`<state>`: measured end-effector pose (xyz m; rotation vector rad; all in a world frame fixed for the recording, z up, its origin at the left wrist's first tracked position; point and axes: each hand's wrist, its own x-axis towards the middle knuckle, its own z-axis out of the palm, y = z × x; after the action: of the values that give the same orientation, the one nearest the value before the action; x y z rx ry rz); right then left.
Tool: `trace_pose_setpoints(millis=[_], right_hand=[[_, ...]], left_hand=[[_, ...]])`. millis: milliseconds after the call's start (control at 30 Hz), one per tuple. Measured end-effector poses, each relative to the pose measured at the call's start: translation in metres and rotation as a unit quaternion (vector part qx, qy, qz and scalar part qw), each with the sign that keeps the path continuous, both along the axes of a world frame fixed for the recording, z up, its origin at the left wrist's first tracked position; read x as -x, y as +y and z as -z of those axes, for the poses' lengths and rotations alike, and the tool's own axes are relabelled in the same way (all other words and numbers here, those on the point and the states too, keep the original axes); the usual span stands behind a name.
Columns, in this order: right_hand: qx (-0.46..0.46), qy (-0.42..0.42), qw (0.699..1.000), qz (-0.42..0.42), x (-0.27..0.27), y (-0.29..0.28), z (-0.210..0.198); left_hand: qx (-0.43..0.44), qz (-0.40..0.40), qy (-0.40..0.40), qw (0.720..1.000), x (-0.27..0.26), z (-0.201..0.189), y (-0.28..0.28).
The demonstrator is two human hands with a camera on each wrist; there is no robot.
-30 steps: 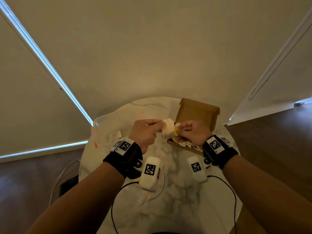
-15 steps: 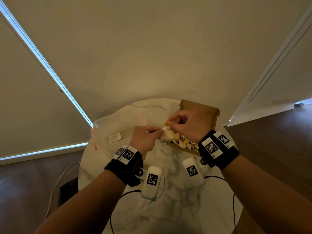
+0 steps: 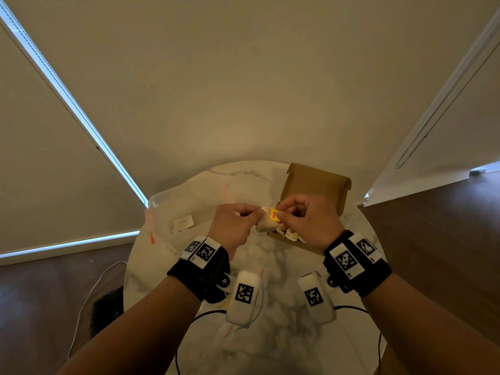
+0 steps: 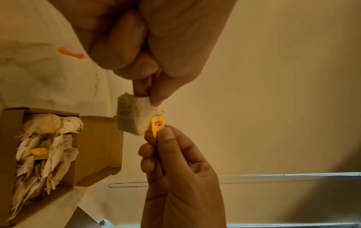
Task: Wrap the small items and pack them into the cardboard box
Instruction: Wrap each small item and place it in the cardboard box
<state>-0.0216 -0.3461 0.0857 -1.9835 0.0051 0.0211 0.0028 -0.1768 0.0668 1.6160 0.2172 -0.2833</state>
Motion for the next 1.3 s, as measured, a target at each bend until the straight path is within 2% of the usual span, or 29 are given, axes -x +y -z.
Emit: trace_pose_setpoints(millis=[200, 333, 633, 700, 800, 867, 1000, 1100, 1200, 1300], right_hand=[[0.073, -0.026, 0.997, 0.016, -0.003, 0.0, 0.004], [0.017, -0.001, 0.999, 0.044, -0.006, -0.001, 0.005], [-0.101, 0.054, 0.993, 0.028, -0.001, 0.003, -0.005], [-0.094, 0.052, 0.994, 0.027, -0.001, 0.003, -0.004], [-0.035, 0.023, 0.998, 0.039, -0.002, 0.001, 0.001], [-0.039, 0.026, 0.998, 0.051, -0.002, 0.0, 0.003], [-0.083, 0.046, 0.994, 0.062, 0.001, -0.001, 0.003], [-0.075, 0.031, 0.994, 0.066, 0.0, 0.0, 0.005], [-0.087, 0.033, 0.993, 0.072, -0.002, 0.001, 0.007], [-0.033, -0.006, 0.995, 0.095, -0.002, 0.0, 0.007]], left_hand=[[-0.02, 0.006, -0.037, 0.999, 0.001, -0.002, -0.001], [-0.029, 0.01, -0.079, 0.996, 0.004, -0.005, -0.001], [-0.004, 0.032, -0.105, 0.994, 0.01, -0.009, -0.001], [-0.007, 0.042, -0.113, 0.993, 0.009, -0.007, 0.0], [-0.004, 0.047, -0.12, 0.992, 0.01, -0.008, 0.002], [0.004, 0.038, -0.124, 0.992, 0.01, -0.008, 0.003], [0.081, 0.039, -0.06, 0.994, 0.012, -0.011, 0.008], [0.127, 0.06, 0.017, 0.99, 0.013, -0.012, 0.009], [0.159, 0.067, 0.058, 0.983, 0.012, -0.011, 0.009], [0.177, 0.076, 0.067, 0.979, 0.01, -0.011, 0.009]])
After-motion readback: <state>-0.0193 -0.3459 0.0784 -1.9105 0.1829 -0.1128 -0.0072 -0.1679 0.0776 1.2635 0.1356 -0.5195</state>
